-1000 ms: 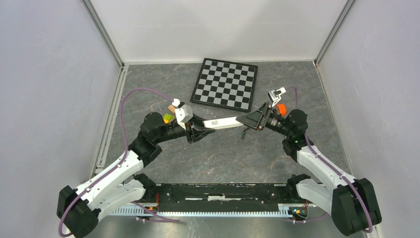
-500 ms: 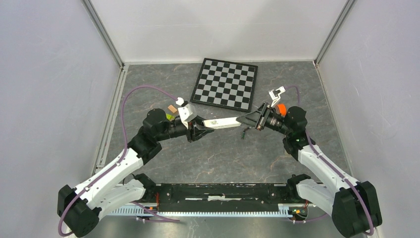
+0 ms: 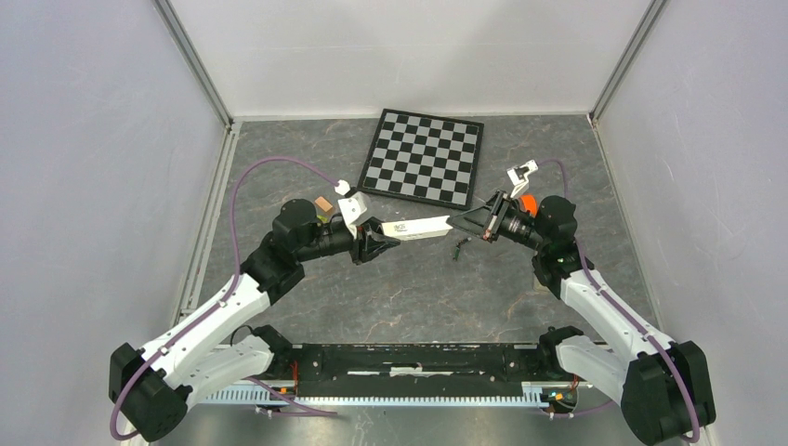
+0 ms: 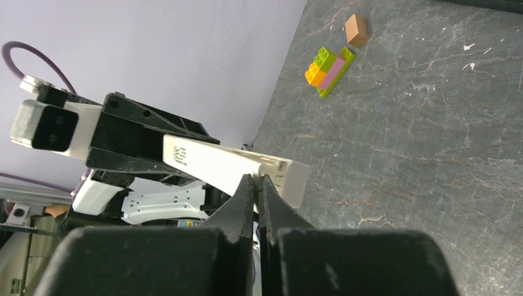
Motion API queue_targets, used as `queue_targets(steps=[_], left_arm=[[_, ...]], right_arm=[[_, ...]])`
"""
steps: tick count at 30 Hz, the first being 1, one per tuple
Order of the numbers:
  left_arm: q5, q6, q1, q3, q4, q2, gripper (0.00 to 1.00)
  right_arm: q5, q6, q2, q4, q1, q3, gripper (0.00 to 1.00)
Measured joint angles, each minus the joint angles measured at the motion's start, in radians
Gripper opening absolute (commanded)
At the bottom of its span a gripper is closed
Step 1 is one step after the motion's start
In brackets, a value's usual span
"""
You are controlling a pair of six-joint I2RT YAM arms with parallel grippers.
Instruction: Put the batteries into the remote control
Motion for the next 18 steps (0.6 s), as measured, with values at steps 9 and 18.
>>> queue_targets(steps=[9, 18], left_arm=[[-0.02, 0.004, 0.004, 0.001, -0.061, 0.011, 0.02], [-0.151, 0.001, 0.003, 0.003, -0.148, -0.001, 0.02]], right_arm=[[0.018, 0.051, 0.0, 0.05, -0.005, -0.002, 0.0], [0.064, 0.065, -0.017, 0.084, -0.015, -0.062, 0.0]])
